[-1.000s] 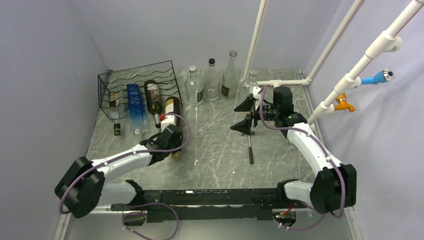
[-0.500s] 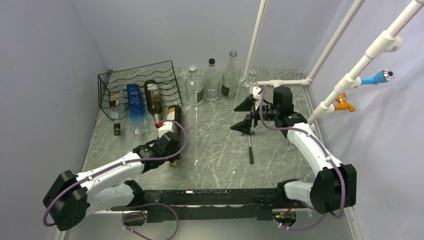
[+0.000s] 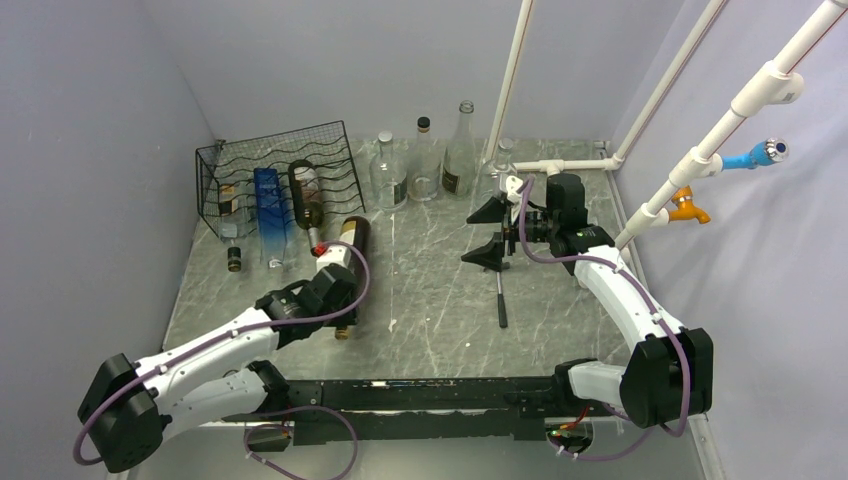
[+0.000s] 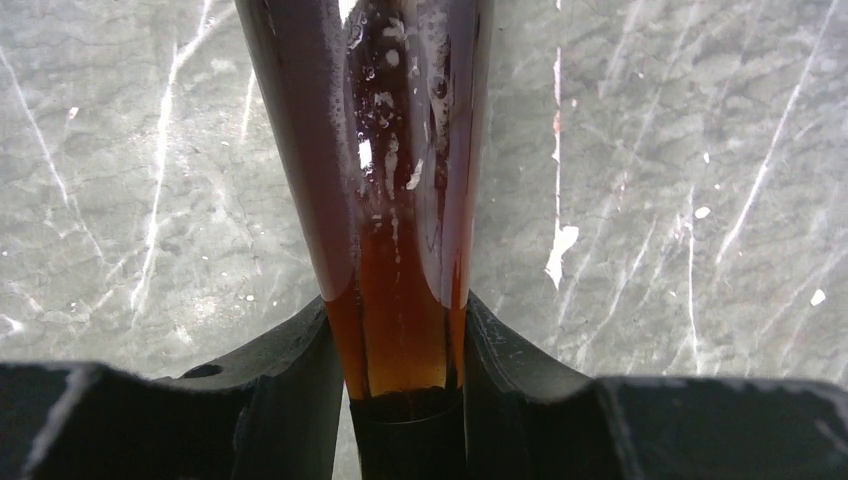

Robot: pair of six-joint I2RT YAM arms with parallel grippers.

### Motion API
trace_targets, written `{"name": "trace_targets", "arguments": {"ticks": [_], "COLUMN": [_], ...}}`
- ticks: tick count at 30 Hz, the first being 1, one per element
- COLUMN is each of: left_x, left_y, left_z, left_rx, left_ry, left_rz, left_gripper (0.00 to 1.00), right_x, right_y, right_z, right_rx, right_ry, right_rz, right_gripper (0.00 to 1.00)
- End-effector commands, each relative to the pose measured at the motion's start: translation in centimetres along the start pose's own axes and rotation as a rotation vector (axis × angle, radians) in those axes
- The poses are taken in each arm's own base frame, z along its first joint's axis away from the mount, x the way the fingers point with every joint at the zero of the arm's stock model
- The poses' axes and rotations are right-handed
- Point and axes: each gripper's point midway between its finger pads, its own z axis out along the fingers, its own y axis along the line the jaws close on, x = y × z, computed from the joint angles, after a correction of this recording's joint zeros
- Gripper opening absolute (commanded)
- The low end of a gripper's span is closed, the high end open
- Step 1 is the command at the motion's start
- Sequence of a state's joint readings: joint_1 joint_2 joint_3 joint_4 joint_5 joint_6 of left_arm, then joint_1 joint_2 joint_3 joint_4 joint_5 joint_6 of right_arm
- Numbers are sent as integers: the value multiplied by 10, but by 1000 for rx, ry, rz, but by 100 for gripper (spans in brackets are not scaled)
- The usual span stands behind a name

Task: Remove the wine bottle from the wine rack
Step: Pick up the wine bottle from the wine rack.

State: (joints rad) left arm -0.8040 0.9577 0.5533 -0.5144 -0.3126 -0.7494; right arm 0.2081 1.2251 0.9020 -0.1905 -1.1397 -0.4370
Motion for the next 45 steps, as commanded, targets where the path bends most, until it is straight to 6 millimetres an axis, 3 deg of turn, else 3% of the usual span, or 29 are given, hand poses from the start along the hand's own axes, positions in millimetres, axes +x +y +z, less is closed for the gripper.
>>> {"name": "trace_targets", "arguments": {"ticks": [1, 9, 26, 34, 45], "left_x": [-57, -60, -69, -72, -73], "left_y": [-55, -73, -118, -140, -163], "left_z": [-31, -45, -75, -83, -92], "left_rx": [217, 295, 466, 535, 616], "left_ry": [-147, -100, 22, 91, 164], "left_rz": [-5, 72, 211, 250, 241], "left_gripper": [0, 0, 0, 0, 0], "right_x": [-8, 0, 26, 38, 39], "right_y": [15, 32, 45, 47, 57], "right_z": [-2, -5, -5, 5, 20], "right_rx": [-76, -145, -206, -219, -286], "right_ry": [-36, -46, -24, 46, 143], "right_rz": [-87, -186, -385, -460, -549], "right_gripper": [97, 99, 99, 99, 100]}}
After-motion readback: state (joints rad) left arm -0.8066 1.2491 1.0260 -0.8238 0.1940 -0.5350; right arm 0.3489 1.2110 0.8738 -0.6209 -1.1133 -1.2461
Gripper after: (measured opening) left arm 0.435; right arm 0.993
